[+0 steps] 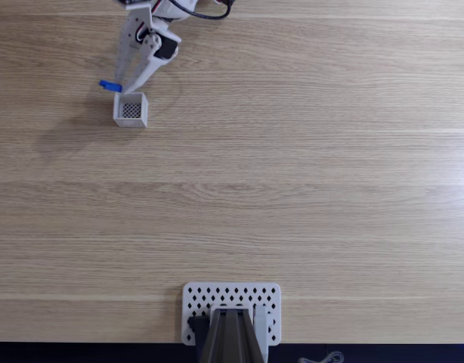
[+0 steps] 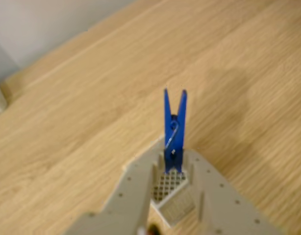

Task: Grasp a peg and put it in the crate.

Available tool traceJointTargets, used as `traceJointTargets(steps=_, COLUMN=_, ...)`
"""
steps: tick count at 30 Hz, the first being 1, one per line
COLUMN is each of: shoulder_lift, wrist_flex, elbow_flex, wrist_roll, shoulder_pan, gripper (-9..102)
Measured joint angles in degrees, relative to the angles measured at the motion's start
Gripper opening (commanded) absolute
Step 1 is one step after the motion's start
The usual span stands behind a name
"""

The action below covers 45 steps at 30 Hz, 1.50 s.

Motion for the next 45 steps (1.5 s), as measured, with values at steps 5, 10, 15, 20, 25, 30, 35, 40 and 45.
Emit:
traceJointTargets(steps=5, shoulder_lift=-1.76, wrist_flex=-0.09, elbow_flex=-0.09, wrist_roll=-0.18, shoulder_pan=-1.85, gripper=0)
traceJointTargets(steps=10, shoulder_lift=-1.93, wrist_flex=-0.09, elbow_flex=-0.62, wrist_roll=0.0, shoulder_pan=-2.46, gripper=0)
traceJointTargets(steps=15, shoulder_lift=-2.37, wrist_flex=-0.09, elbow_flex=-0.79, wrist_roll=-0.09, shoulder_pan=-2.55, gripper=0)
traceJointTargets(steps=20, shoulder_lift=-6.68, wrist_flex=-0.09, elbow_flex=-4.13, wrist_roll=0.0, shoulder_pan=-2.55, gripper=0)
traceJointTargets(steps=25, shoulder_lift=-7.65, wrist_flex=-0.09, elbow_flex=-5.36, wrist_roll=0.0, shoulder_pan=-2.55, gripper=8)
traceJointTargets(steps=30, shoulder_lift=-7.65, wrist_flex=-0.09, elbow_flex=-5.36, wrist_roll=0.0, shoulder_pan=-2.55, gripper=19)
traceJointTargets(steps=35, shoulder_lift=-7.65, wrist_flex=-0.09, elbow_flex=-5.36, wrist_roll=-0.09, shoulder_pan=-2.55, gripper=12)
traceJointTargets(steps=40, shoulder_lift=-7.65, wrist_flex=-0.09, elbow_flex=-5.36, wrist_roll=0.09, shoulder_pan=-2.55, gripper=-2)
traceJointTargets(steps=45, shoulder_lift=-6.33, wrist_flex=-0.09, elbow_flex=-5.36, wrist_roll=4.66, shoulder_pan=-2.55, gripper=-1)
